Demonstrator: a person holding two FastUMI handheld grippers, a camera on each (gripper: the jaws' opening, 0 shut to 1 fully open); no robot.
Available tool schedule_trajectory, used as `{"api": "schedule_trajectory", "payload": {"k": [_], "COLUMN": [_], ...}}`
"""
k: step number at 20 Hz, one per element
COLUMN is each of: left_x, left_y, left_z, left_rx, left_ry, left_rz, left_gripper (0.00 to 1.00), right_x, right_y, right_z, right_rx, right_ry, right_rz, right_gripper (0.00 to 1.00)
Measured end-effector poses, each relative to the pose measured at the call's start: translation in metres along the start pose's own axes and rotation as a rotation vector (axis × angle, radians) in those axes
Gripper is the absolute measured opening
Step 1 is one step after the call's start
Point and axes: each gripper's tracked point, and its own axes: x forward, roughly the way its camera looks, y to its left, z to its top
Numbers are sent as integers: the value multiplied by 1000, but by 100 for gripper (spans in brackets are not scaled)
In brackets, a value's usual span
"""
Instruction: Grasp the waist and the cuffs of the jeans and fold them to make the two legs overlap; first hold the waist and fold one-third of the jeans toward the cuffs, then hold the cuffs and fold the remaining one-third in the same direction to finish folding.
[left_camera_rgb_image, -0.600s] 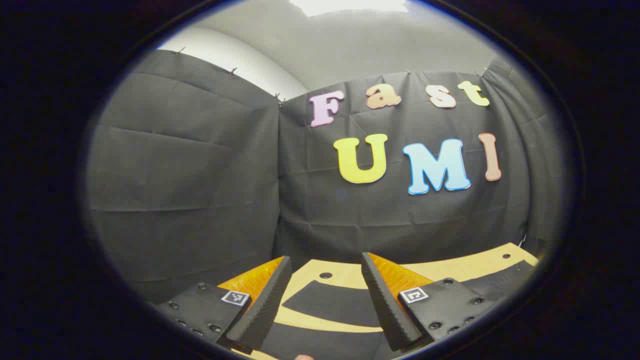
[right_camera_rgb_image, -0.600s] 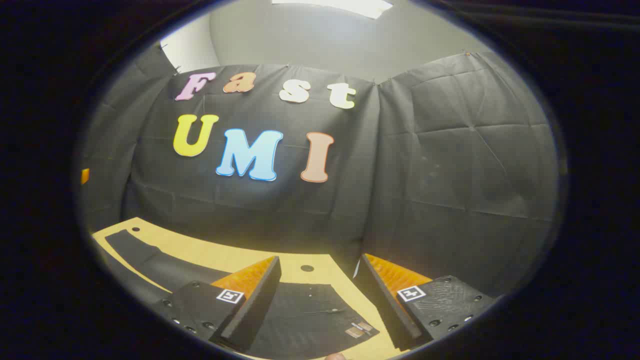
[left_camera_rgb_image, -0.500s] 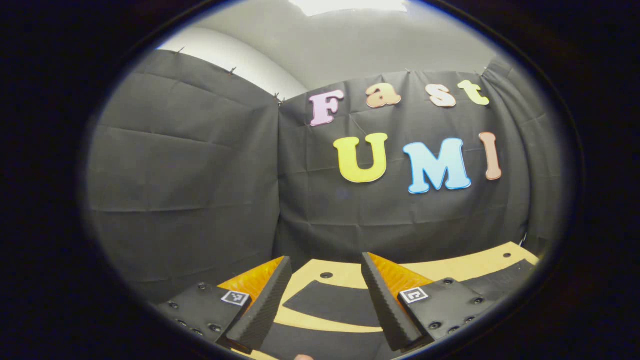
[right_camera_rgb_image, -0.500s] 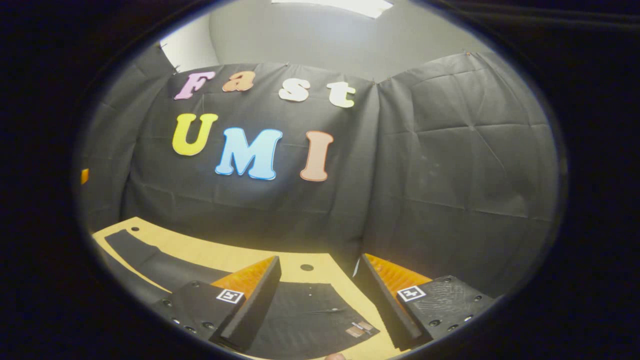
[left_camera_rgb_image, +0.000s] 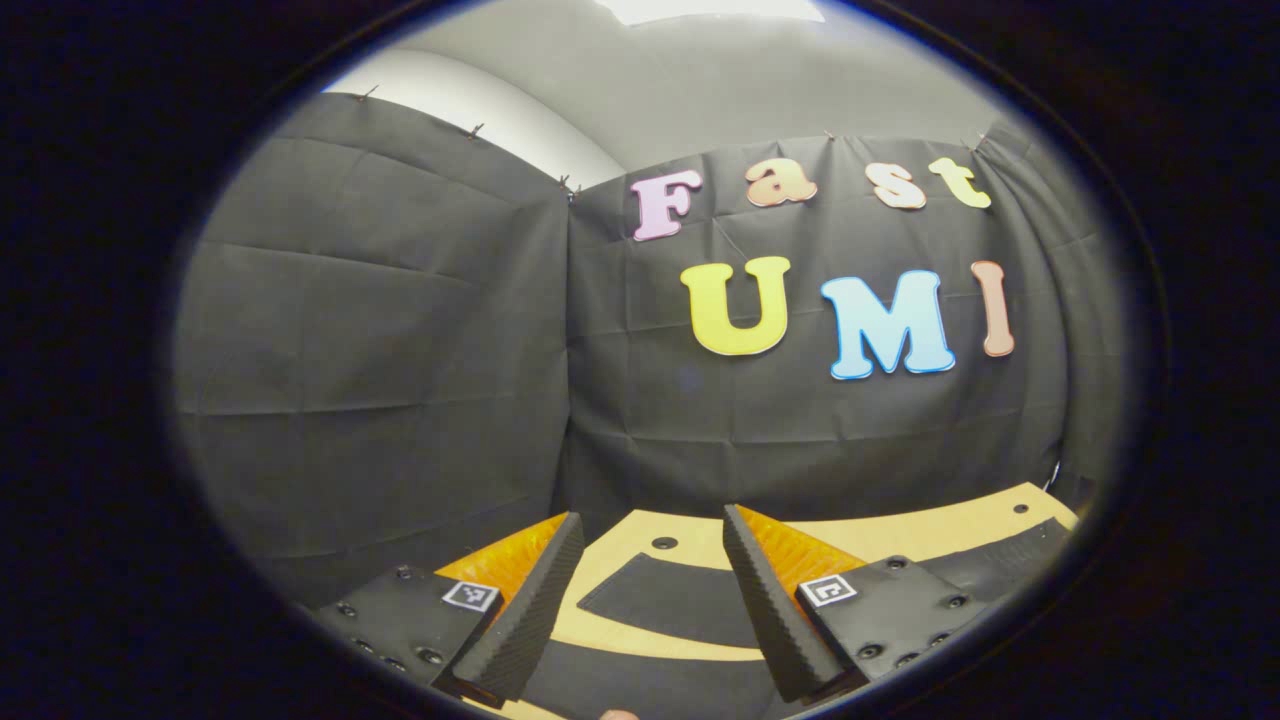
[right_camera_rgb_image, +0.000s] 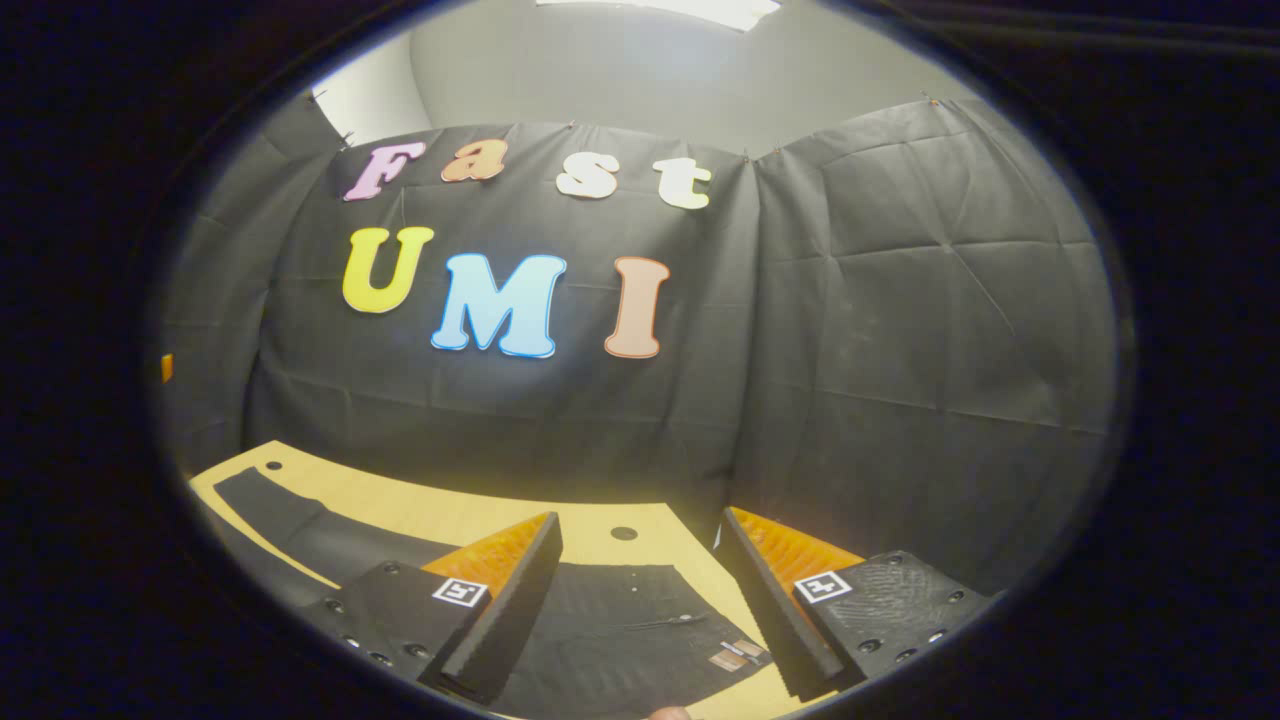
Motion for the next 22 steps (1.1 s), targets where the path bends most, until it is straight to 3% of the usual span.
{"api": "schedule_trajectory", "payload": {"k": [3, 6, 10, 17, 22], "left_x": [1, 6, -5, -41, -69], "left_y": [-1, 6, 60, 135, 168], "left_z": [-6, -40, -120, -249, -316], "left_rx": [-34, -121, -315, -752, -941], "left_ry": [25, 134, 342, 690, 800], "left_rz": [0, 23, 139, 368, 517], "left_gripper": [93, 93, 94, 95, 96], "right_x": [3, 6, 8, -2, -13], "right_y": [2, -5, -17, -31, -39], "right_z": [-10, -46, -106, -193, -241], "right_rx": [20, 84, 231, 551, 713], "right_ry": [26, 160, 387, 744, 906], "right_rz": [-1, -27, -69, -121, -175], "right_gripper": [94, 95, 95, 95, 96]}}
